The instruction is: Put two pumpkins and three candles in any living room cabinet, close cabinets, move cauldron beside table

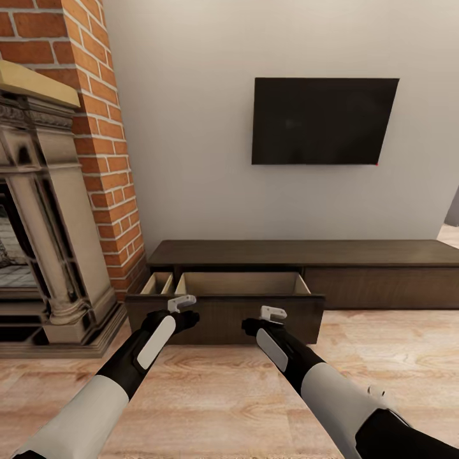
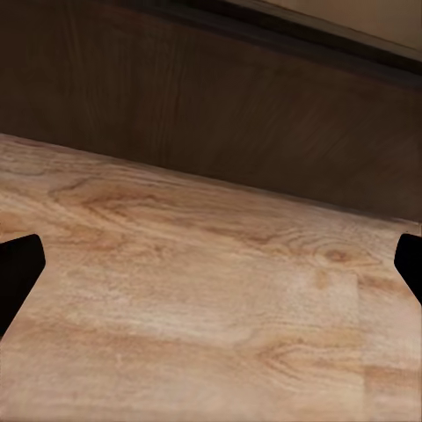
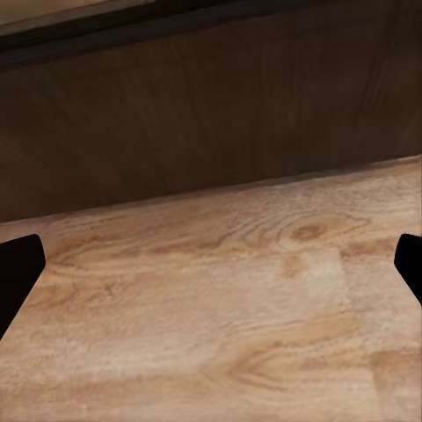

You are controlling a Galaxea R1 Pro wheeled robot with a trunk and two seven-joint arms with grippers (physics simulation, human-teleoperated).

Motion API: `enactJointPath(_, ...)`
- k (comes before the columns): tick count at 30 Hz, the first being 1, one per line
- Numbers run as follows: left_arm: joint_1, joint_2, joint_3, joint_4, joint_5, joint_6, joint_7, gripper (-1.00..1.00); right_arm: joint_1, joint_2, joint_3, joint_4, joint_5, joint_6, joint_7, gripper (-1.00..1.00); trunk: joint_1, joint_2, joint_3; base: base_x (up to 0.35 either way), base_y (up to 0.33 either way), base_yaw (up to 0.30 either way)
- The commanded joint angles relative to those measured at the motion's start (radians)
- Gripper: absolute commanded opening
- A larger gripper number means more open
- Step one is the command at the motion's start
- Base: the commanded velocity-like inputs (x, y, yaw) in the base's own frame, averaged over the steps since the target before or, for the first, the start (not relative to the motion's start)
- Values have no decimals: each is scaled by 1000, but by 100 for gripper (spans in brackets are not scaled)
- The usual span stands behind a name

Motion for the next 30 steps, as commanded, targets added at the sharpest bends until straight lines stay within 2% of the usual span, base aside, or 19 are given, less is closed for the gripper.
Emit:
enactJointPath(1, -1, 0, -2, -1, 10, -1, 9, 100, -1, -1, 7, -2, -6, -5, -8, 100, 0, -1, -5, 0, 0, 0)
enactJointPath(6, -1, 3, -2, -1, 2, -7, 9, 100, -1, -1, 12, -2, -5, -48, -7, 100, 2, -2, -24, 0, 0, 0)
enactJointPath(12, -1, 5, -7, 0, -3, -27, 9, 100, -1, -3, 54, -1, -5, -77, 0, 100, 5, -3, -48, 0, 0, 0)
enactJointPath(20, 0, 8, -8, 4, -4, -63, 8, 100, -1, -5, 59, 0, -5, -119, 2, 100, 9, -5, -79, 0, 0, 0)
enactJointPath(24, 1, 9, -8, 9, -5, -84, 8, 100, -1, -6, 90, 6, -5, -166, 18, 100, 11, -6, -94, 0, 0, 0)
enactJointPath(27, 1, 9, -9, 10, -20, -93, 8, 100, -1, -6, 125, 12, -5, -213, 40, 100, 12, -7, -106, 0, 0, 0)
enactJointPath(30, 2, 10, -13, 11, -55, -132, 8, 100, -1, -6, 136, 15, -5, -237, 52, 100, 13, -8, -117, 0, 0, 0)
